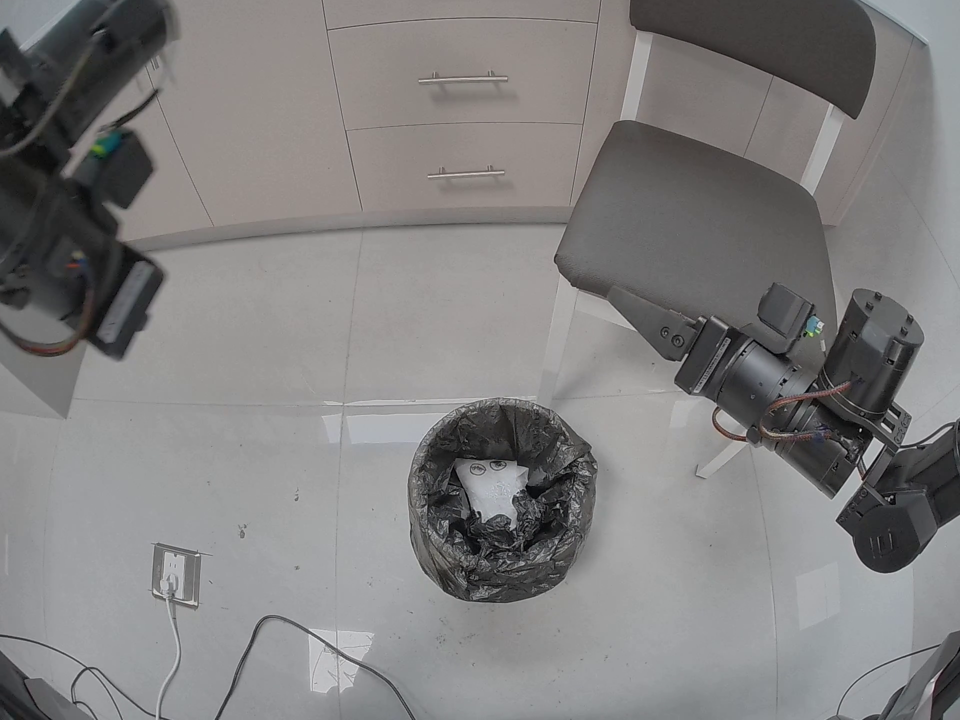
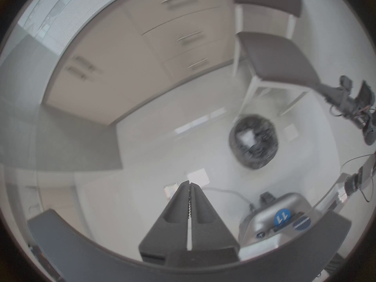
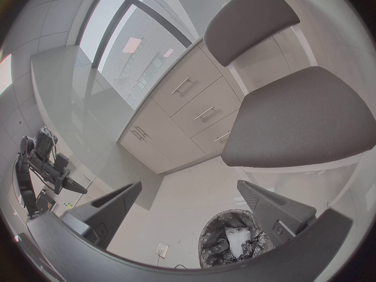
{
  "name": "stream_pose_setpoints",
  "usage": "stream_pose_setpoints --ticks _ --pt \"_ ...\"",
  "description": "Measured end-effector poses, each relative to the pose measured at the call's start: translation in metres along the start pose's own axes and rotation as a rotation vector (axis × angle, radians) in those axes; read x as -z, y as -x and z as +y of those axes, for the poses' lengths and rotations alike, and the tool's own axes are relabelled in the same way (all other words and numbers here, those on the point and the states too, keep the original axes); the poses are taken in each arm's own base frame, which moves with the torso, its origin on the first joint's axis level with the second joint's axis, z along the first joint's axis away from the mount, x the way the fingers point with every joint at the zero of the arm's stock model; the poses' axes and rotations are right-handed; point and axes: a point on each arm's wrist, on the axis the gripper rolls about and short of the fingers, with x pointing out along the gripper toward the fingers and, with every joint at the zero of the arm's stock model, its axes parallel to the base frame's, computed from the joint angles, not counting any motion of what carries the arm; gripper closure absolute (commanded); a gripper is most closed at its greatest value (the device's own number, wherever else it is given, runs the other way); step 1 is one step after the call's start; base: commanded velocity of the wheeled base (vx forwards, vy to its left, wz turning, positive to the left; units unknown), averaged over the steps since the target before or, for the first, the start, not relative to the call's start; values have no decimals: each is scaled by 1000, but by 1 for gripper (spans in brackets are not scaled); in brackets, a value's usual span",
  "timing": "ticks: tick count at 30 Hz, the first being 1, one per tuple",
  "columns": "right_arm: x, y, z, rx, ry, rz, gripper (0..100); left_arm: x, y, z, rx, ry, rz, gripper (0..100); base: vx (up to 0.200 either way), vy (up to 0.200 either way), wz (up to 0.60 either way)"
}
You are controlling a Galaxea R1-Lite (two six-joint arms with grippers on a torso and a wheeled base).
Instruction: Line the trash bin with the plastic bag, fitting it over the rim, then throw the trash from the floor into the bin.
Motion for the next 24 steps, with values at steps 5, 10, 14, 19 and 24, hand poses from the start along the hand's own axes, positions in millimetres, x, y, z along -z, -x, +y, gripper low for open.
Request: stream_pose_setpoints --ticks 5,10,14,19,24 --pt "-8 6 4 -12 13 -22 0 39 24 53 -135 156 103 100 0 0 0" --pt "-15 9 7 -19 23 -46 0 84 73 79 -235 322 41 100 0 0 0" --pt "-21 12 9 -25 28 -63 0 130 122 82 -275 409 -95 100 0 0 0" --pt "-27 15 11 -33 31 -81 0 200 171 73 -320 496 -274 100 0 0 0" --pt "-30 17 13 -37 33 -91 0 266 184 55 -376 550 -378 100 0 0 0"
